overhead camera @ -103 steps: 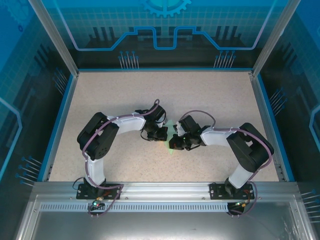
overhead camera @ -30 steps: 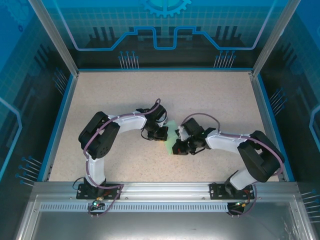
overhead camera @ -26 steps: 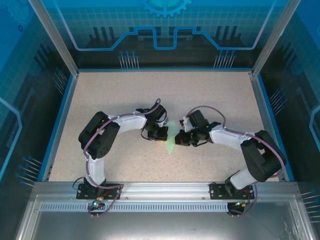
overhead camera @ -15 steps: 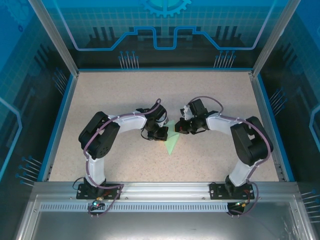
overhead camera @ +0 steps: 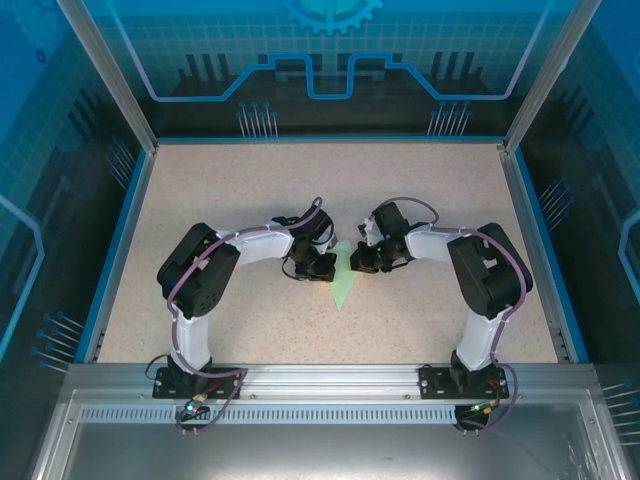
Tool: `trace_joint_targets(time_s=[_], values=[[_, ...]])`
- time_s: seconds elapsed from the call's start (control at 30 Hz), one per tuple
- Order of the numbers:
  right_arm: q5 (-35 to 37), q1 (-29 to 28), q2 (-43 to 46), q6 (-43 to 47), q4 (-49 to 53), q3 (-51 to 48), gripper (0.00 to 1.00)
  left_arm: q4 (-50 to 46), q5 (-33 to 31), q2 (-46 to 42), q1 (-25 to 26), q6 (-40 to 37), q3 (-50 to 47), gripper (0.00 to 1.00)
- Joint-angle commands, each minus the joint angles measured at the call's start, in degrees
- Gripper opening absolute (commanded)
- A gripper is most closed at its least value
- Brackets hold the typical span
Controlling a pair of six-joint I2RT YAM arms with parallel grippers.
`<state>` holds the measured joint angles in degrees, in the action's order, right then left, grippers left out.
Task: Fold a paper plane with a square sheet of paper (pick it up from the middle)
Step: Third fold the triangle at the center of the table.
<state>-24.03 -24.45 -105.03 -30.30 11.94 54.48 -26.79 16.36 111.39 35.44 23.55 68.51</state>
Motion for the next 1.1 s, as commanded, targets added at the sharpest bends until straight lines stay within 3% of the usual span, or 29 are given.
trace_joint_targets(time_s=[0.0,0.17,0.37,0.57,0.8,1.07], values=[[6.13,0.45,-0.12,3.15,3.52,-1.02,0.00,-4.67,-11.07,4.73,-0.64,-1.74,-1.93,0.02],[7.51,0.69,0.98,4.05,3.58,-1.30,0.00,-5.11,-11.35,4.70,-0.63,-1.92,-2.07,0.02],[8.73,0.13,9.40,4.04,6.13,-1.61,0.00,-5.22,-11.28,4.62,-0.60,-2.18,-1.89,0.02],[3.82,-2.97,13.89,-0.45,3.55,-4.51,0.00,-5.32,-11.09,4.59,-0.62,-2.30,-1.45,0.02],[-0.40,-7.12,8.44,-5.42,-4.59,-6.45,0.00,-5.05,-10.56,4.50,-0.63,-2.27,-1.53,0.02],[2.29,-5.76,3.24,-3.78,-4.29,-4.47,0.00,-4.85,-10.64,3.39,-0.62,-2.62,-2.35,0.02]])
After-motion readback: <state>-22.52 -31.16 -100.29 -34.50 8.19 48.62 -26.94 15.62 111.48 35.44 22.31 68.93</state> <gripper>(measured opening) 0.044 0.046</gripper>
